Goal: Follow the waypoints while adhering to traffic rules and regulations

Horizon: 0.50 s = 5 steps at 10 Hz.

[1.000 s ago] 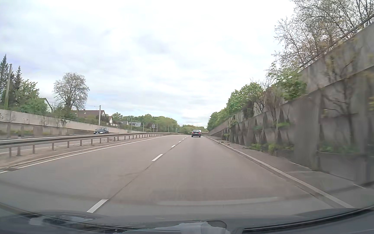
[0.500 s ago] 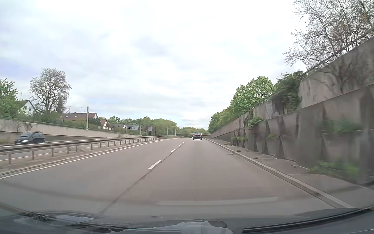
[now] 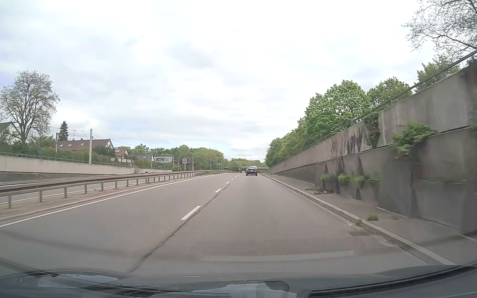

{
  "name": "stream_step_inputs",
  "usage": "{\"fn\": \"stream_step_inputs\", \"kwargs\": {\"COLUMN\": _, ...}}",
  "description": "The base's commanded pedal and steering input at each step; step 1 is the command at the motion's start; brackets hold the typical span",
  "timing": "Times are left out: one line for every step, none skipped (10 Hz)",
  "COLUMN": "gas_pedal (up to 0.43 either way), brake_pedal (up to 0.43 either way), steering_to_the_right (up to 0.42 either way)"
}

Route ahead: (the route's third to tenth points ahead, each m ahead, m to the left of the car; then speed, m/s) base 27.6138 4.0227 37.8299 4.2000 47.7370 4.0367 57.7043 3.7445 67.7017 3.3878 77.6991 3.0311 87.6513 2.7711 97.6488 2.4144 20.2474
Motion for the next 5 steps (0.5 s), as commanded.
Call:
{"fn": "stream_step_inputs", "kwargs": {"gas_pedal": 0.138, "brake_pedal": 0.0, "steering_to_the_right": 0.002}}
{"fn": "stream_step_inputs", "kwargs": {"gas_pedal": 0.138, "brake_pedal": 0.0, "steering_to_the_right": 0.002}}
{"fn": "stream_step_inputs", "kwargs": {"gas_pedal": 0.138, "brake_pedal": 0.0, "steering_to_the_right": 0.002}}
{"fn": "stream_step_inputs", "kwargs": {"gas_pedal": 0.138, "brake_pedal": 0.0, "steering_to_the_right": 0.001}}
{"fn": "stream_step_inputs", "kwargs": {"gas_pedal": 0.138, "brake_pedal": 0.0, "steering_to_the_right": 0.002}}
